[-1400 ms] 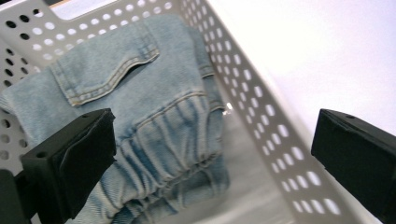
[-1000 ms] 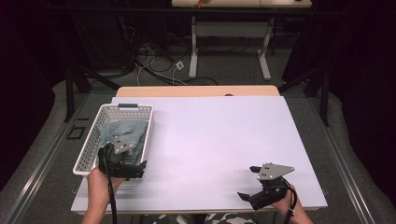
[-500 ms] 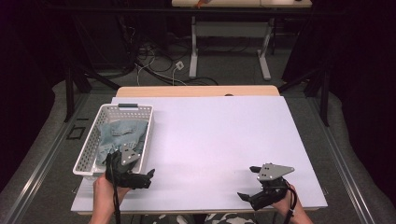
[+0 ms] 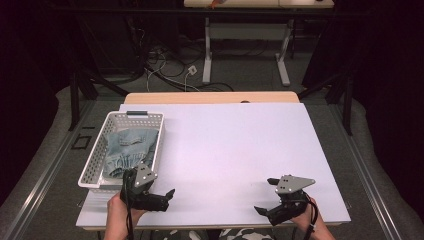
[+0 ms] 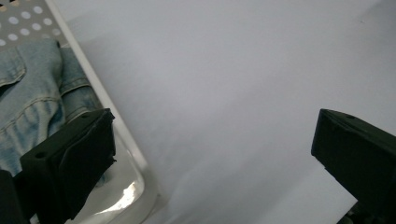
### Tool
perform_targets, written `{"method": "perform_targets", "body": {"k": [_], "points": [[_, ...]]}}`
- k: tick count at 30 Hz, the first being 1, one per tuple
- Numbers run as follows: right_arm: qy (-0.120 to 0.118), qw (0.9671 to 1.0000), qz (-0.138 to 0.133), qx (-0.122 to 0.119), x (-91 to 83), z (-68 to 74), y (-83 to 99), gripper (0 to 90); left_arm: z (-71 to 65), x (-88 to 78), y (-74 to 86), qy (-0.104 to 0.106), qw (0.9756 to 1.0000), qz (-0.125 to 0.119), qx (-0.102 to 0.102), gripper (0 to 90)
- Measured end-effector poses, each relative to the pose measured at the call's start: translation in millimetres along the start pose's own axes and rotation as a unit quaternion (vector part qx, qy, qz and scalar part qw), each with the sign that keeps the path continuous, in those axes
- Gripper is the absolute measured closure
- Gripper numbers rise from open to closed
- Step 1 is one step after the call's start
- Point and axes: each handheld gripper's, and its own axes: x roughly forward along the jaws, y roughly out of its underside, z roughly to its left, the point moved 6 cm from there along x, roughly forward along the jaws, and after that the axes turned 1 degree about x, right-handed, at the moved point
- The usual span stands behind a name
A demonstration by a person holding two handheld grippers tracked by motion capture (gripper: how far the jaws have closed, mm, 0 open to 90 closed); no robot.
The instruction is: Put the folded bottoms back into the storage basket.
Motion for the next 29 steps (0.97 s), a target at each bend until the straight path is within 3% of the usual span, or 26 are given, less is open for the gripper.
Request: {"method": "perform_targets", "body": {"k": [18, 29], "points": [[0.0, 1.0, 0.001, -0.001, 0.7, 0.5, 0.1, 2.1, -29.2, 10.0, -2.7, 0.05, 0.9984, -0.009, 0.025, 0.0], [0.0, 1.0, 0.0, -0.001, 0.9, 0.3, -0.1, 1.7, -35.2, 20.8, 2.2, 0.071, 0.9969, -0.002, 0.033, 0.0]]}}
